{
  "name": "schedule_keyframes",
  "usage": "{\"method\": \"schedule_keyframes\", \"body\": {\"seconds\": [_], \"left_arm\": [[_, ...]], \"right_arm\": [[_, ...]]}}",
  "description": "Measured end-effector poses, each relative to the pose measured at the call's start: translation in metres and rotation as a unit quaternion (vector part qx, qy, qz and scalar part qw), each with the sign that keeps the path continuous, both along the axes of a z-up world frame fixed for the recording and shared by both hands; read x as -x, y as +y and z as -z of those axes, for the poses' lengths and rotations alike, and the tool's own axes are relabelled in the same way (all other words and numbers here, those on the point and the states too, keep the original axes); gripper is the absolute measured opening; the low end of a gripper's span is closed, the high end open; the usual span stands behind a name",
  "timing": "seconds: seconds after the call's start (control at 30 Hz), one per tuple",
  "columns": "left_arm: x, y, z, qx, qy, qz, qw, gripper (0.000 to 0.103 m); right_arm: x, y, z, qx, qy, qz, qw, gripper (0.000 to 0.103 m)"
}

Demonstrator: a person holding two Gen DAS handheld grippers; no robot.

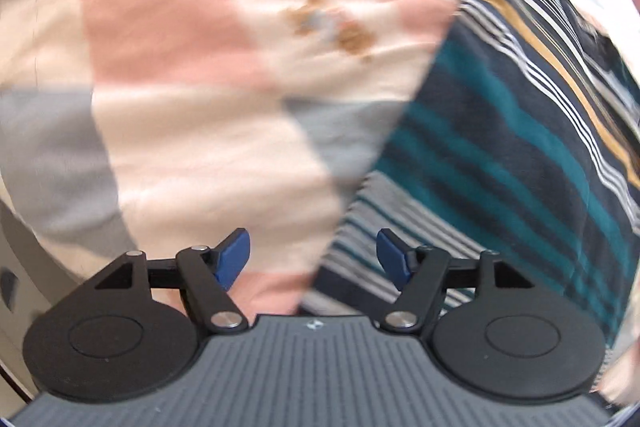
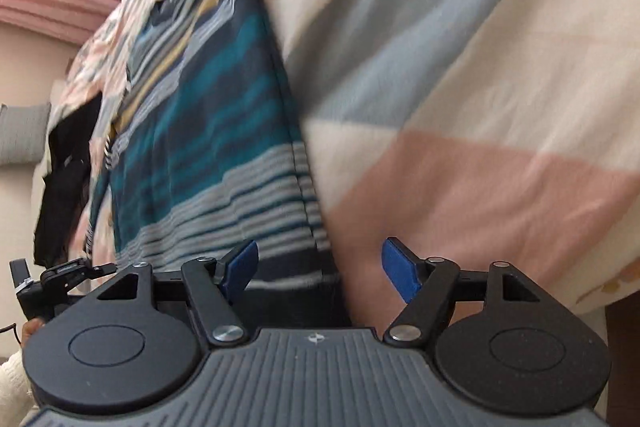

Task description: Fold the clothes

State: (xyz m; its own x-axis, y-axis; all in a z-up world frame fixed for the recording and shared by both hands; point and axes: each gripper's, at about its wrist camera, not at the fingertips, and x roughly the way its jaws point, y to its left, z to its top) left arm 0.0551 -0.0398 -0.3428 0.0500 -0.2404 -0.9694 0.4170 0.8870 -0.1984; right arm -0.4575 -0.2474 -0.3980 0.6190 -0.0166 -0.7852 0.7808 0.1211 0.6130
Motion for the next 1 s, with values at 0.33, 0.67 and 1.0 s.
{"method": "schedule_keyframes", "body": {"seconds": [0.33,0.67,1.0], "left_arm": [[0.015,-0.001,0.0,0.073,0.039,0.148,0.9855,0.009],[0.034,-0.003,-0.005,-0.015,-0.036,0.215,0.9759,0.016],[0.06,-0.015,-0.055,-0.092,-0.06,0.175,0.9784,0.03]], "right_arm": [[-0.025,0.022,0.003,-0.015,0.022,-0.028,0.999,0.01],[-0.004,0.054,-0.021,-0.006,0.063,-0.005,0.998,0.008],[0.056,-0.024,-0.103,0.201,0.256,-0.066,0.943,0.056]]}}
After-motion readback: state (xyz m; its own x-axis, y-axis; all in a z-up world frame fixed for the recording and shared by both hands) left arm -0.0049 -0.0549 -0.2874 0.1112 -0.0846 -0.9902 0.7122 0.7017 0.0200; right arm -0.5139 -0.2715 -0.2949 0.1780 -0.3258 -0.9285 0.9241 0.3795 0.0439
